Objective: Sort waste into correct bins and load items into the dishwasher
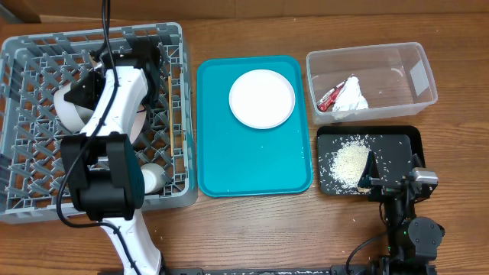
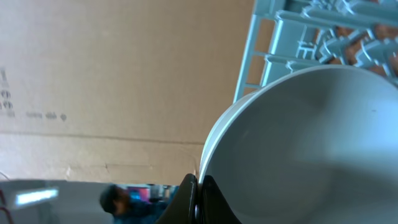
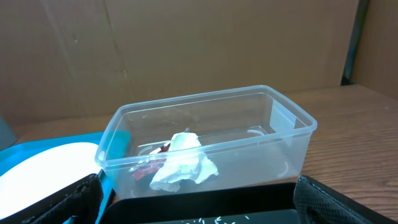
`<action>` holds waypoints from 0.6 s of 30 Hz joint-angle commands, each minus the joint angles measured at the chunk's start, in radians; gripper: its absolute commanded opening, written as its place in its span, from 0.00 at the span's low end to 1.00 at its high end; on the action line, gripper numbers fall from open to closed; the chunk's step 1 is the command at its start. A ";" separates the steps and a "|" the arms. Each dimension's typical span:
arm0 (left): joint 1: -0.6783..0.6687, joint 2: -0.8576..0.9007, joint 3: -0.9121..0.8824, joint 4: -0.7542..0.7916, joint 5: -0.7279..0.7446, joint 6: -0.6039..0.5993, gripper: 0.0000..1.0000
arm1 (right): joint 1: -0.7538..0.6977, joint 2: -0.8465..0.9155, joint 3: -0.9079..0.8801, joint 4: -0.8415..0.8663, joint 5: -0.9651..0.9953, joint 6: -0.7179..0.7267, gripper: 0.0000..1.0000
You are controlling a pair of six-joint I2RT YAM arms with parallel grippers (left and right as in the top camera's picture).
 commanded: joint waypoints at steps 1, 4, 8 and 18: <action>-0.008 0.036 0.000 0.002 0.009 0.073 0.04 | -0.005 -0.007 -0.010 0.006 0.002 0.000 1.00; -0.014 0.043 0.000 0.000 0.008 0.076 0.04 | -0.005 -0.007 -0.010 0.006 0.002 0.000 1.00; -0.031 0.043 0.000 0.005 0.008 0.076 0.04 | -0.005 -0.007 -0.010 0.006 0.002 0.000 1.00; -0.092 0.043 0.000 -0.026 0.064 0.075 0.06 | -0.005 -0.007 -0.010 0.006 0.002 0.000 1.00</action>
